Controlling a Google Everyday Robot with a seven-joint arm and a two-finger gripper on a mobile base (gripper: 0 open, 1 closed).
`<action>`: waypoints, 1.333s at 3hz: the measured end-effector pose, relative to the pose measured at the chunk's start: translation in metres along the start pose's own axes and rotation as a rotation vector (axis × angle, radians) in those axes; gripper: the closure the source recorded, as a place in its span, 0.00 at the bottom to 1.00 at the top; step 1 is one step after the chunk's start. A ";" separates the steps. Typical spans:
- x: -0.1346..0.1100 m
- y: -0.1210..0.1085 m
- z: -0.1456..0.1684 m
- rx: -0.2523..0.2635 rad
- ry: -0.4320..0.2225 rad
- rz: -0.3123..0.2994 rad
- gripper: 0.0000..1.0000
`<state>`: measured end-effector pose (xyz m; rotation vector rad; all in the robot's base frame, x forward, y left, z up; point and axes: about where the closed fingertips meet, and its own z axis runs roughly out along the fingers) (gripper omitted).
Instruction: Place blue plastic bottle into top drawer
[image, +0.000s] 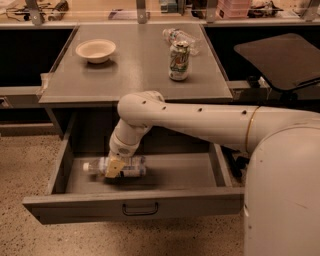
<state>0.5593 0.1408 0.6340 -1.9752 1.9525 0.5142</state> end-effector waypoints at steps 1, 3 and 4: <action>0.002 0.000 0.001 0.001 0.000 -0.005 0.36; 0.002 0.000 0.001 0.001 0.000 -0.005 0.00; 0.002 0.000 0.001 0.001 0.000 -0.005 0.00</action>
Offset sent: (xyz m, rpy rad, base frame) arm 0.0002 -0.0017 -0.0015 0.0005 -0.0035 0.0040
